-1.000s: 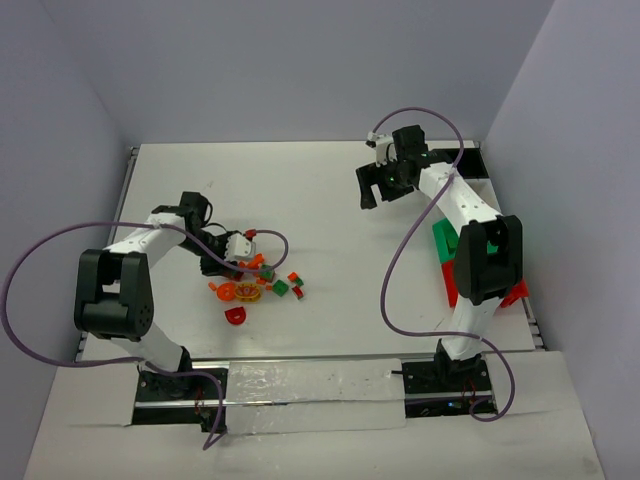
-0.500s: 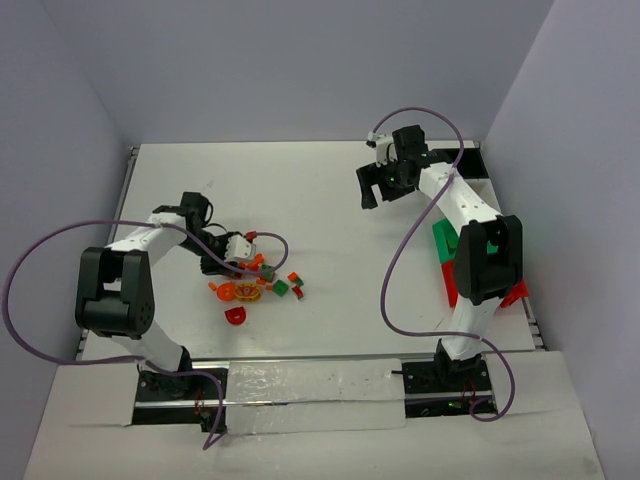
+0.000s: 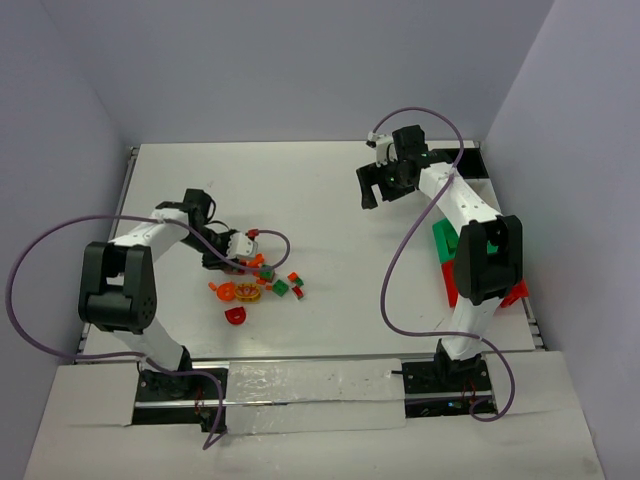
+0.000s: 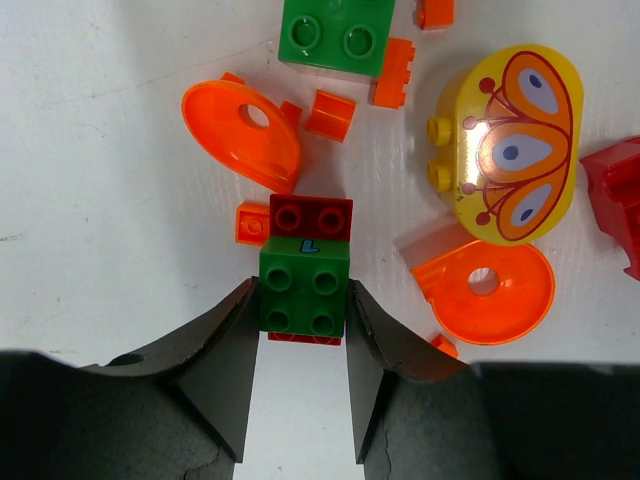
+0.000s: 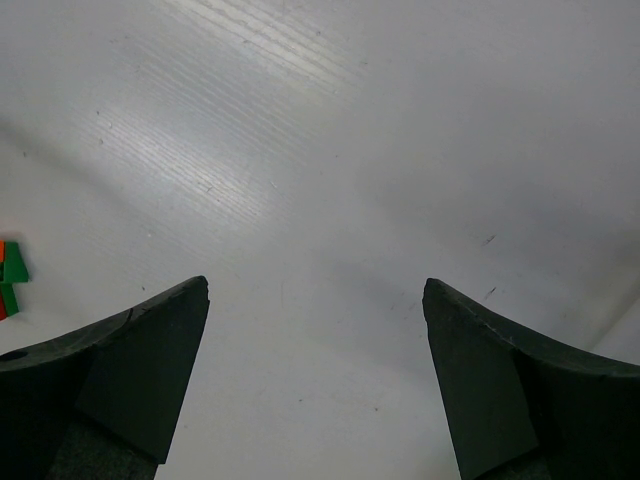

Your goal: Sort the legos into containers by color

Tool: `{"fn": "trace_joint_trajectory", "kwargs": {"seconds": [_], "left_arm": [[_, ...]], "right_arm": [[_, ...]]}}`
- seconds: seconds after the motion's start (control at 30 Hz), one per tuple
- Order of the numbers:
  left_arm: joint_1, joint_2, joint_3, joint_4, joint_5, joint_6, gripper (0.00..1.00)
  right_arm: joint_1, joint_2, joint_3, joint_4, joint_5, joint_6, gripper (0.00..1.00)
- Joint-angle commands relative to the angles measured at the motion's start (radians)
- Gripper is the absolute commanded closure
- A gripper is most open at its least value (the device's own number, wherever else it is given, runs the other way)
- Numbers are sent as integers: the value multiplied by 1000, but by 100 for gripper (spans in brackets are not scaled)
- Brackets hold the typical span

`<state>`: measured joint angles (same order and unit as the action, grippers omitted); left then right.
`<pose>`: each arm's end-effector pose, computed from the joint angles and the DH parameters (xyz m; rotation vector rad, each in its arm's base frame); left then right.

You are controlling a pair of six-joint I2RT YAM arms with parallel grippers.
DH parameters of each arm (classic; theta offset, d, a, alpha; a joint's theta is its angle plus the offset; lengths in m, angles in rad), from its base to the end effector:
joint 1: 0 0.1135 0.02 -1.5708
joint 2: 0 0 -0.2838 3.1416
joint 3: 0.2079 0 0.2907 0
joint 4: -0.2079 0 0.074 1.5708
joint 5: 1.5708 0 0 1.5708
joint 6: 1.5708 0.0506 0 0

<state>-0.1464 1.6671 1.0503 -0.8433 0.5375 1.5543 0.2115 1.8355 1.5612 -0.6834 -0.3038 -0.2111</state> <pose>0.3197 -0.0733 0.1637 2.0360 1.7330 -0.4654 0.4414 0.1102 0.2681 -0.6437 2.4226 0.3834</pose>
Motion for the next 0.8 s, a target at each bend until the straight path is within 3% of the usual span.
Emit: {"fn": "trace_joint_trajectory", "kwargs": {"seconds": [0.0, 0.1, 0.13, 0.27, 0.43, 0.5, 0.67, 0.73, 0.77], "left_arm": [[-12, -1, 55, -49, 16, 12, 76], [-13, -14, 115, -104, 43, -41, 97], [-13, -16, 159, -125, 56, -66, 100], [-12, -13, 368, -273, 187, -225, 100], [-26, 44, 677, -298, 421, -661, 100], [-35, 103, 739, -332, 482, -755, 100], [-36, 197, 756, -307, 677, -987, 100], [-36, 175, 725, -213, 709, -1083, 100], [-37, 130, 652, -64, 722, -1191, 100]], "right_arm": [[5, -32, 23, 9, -9, -1, 6], [3, -54, 25, 15, -61, 22, 6], [3, -62, 26, 19, -82, 29, 6], [2, -93, 41, 33, -226, 52, 8], [5, -125, 69, 102, -495, 46, 12], [16, -129, 73, 136, -562, 60, 12], [65, -99, 138, 174, -674, 105, 13], [83, -95, 144, 193, -692, 139, 13], [102, -85, 159, 216, -704, 157, 12]]}}
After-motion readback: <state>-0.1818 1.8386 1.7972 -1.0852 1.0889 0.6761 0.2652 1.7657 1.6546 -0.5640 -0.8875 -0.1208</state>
